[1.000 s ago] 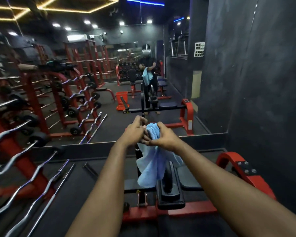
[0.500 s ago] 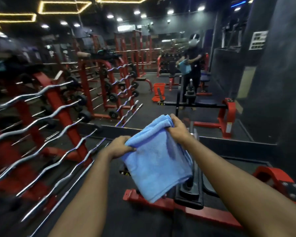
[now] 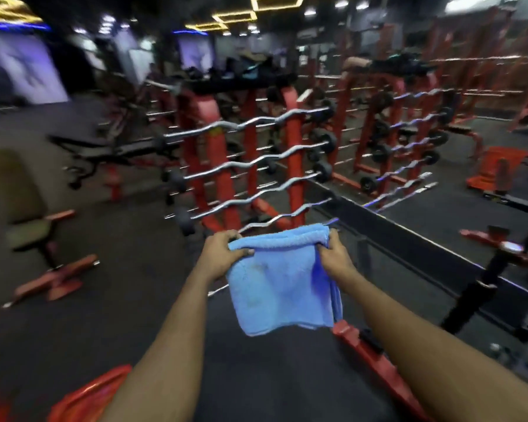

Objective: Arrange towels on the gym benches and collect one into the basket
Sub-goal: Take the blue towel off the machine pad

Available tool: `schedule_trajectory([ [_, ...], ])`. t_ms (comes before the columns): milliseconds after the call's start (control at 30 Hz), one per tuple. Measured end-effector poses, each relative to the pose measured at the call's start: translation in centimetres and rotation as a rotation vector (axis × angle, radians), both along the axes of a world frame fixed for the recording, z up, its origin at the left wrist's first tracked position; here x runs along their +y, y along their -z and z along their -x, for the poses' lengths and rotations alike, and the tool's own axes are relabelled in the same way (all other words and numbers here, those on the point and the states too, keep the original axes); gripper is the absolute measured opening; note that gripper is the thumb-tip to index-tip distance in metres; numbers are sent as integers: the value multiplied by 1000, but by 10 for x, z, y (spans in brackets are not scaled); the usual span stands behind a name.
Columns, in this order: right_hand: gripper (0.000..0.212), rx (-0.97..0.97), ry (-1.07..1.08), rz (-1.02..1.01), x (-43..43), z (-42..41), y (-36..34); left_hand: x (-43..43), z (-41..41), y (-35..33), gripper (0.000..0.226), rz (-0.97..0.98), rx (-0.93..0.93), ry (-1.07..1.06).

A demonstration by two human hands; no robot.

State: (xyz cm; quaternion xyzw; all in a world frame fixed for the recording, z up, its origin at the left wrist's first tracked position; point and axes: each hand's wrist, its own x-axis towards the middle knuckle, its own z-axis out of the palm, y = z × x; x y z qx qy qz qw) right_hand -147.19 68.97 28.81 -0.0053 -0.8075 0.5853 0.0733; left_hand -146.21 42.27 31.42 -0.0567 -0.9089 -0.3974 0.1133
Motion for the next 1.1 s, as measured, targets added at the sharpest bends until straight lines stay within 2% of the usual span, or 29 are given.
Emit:
schedule_trajectory([
  [133, 24, -30, -204, -52, -121, 27, 18, -113, -28, 10, 16, -30, -18, -191],
  [333, 37, -49, -489, -86, -301, 42, 32, -267, -86, 34, 23, -47, -65, -501],
  [533, 24, -106, -778, -207, -461, 38, 57, -377, -153, 60, 23, -69, -97, -823],
  [833, 18, -125, -1172, -240, -670, 39, 89, -483, -204, 90, 17, -51, -141, -1254],
  [933, 23, -126, -1301, -265, -727, 40, 89, -506, -210, 91, 22, -56, -167, -1407],
  [1100, 25, -76, -1460, -346, -818, 29, 89, -543, -221, 97, 17, -112, -203, -1639],
])
